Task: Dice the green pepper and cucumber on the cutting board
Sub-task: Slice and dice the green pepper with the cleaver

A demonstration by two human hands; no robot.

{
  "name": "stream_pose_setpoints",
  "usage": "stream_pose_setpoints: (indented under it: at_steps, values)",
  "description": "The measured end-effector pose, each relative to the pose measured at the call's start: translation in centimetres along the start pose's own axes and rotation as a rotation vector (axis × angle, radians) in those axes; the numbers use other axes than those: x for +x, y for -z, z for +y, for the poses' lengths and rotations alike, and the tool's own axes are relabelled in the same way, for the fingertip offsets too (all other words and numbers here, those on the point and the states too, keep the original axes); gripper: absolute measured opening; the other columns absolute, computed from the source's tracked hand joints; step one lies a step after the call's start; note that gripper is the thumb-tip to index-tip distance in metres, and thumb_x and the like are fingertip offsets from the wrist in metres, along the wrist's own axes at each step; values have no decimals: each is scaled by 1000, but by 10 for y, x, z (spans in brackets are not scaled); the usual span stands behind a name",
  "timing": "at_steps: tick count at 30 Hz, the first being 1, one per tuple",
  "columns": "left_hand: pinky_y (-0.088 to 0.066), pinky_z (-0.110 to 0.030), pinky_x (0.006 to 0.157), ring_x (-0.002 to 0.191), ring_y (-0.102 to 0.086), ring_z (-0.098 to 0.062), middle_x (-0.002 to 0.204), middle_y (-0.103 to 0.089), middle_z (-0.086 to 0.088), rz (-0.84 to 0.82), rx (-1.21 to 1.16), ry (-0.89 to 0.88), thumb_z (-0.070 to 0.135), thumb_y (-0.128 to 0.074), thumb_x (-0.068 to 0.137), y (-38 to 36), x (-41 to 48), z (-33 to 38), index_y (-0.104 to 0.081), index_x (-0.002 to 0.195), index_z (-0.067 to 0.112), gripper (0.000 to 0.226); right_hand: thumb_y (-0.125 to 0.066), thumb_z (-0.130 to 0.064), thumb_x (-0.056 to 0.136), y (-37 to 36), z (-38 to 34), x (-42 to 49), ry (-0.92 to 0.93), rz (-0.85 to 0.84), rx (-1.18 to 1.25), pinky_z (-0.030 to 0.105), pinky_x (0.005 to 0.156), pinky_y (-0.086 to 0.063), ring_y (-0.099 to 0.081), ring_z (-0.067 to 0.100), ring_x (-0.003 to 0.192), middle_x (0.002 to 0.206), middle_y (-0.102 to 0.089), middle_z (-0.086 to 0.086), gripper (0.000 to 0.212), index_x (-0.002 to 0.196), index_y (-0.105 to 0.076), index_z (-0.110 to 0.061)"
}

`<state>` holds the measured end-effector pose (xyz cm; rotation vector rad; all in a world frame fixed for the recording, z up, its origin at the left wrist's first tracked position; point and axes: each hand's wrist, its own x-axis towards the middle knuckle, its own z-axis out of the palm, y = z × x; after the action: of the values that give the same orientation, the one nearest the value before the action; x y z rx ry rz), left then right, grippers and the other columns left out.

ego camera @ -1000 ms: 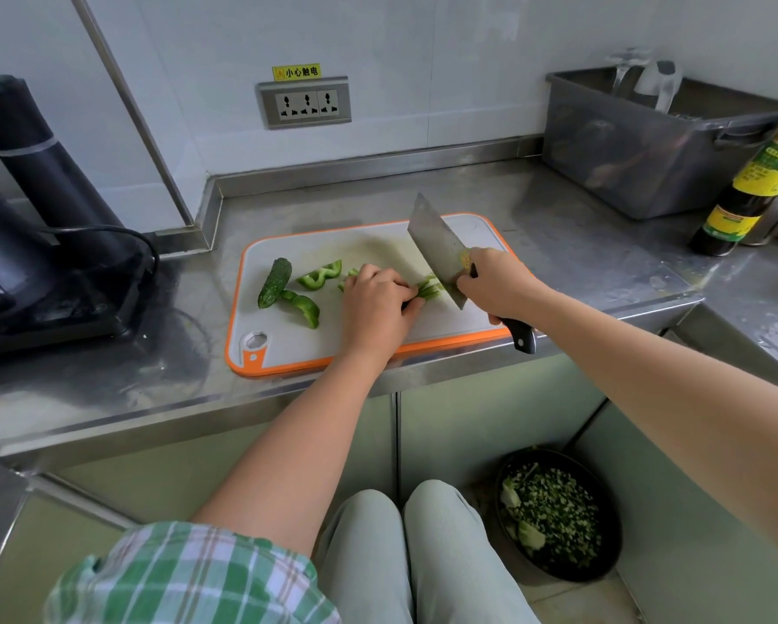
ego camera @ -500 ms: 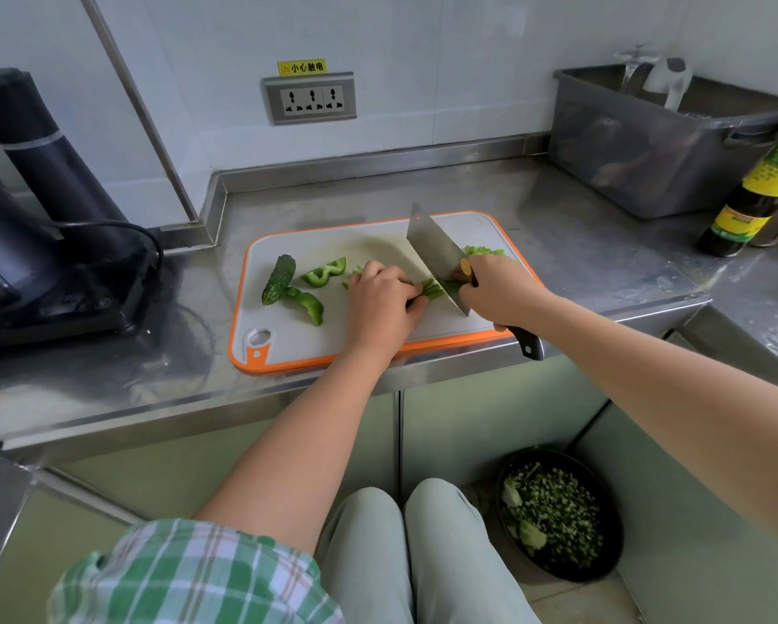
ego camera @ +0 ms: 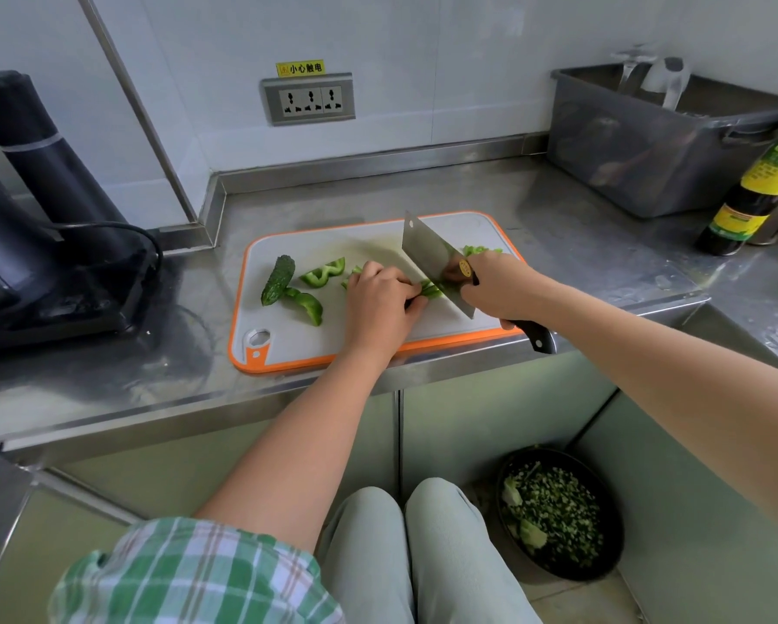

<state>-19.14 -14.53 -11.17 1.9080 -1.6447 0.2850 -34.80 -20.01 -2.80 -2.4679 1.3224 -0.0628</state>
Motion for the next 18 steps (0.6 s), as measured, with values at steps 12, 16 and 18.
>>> stream_pose_setpoints:
  at_steps: [12,16,18]
  values:
    - [-38,-37,78,87,-54,-30,83,-70,2,9,-5,12,32,-72,81,-2,0,0,-79,88,22,14,-41,-9,89,-4,3,1,-49,66,100,15,28,-29,-48,14,26,63,-51,7,14,97,-51,-4]
    - [-37,-36,77,87,-53,-28,84,-69,3,8,8,-2,34,-70,82,-1,0,0,-79,90,24,16,-42,-6,85,0,-2,2,-38,-3,41,18,35,-35,-53,21,35,66,-52,10,12,94,-50,-4]
    - [-35,-35,77,88,-52,-28,85,-70,3,5,7,-2,35,-70,83,-1,0,-1,-79,91,24,17,-42,-6,85,0,-3,3,-41,-7,33,21,36,-37,-53,23,36,69,-52,10,13,95,-49,-2]
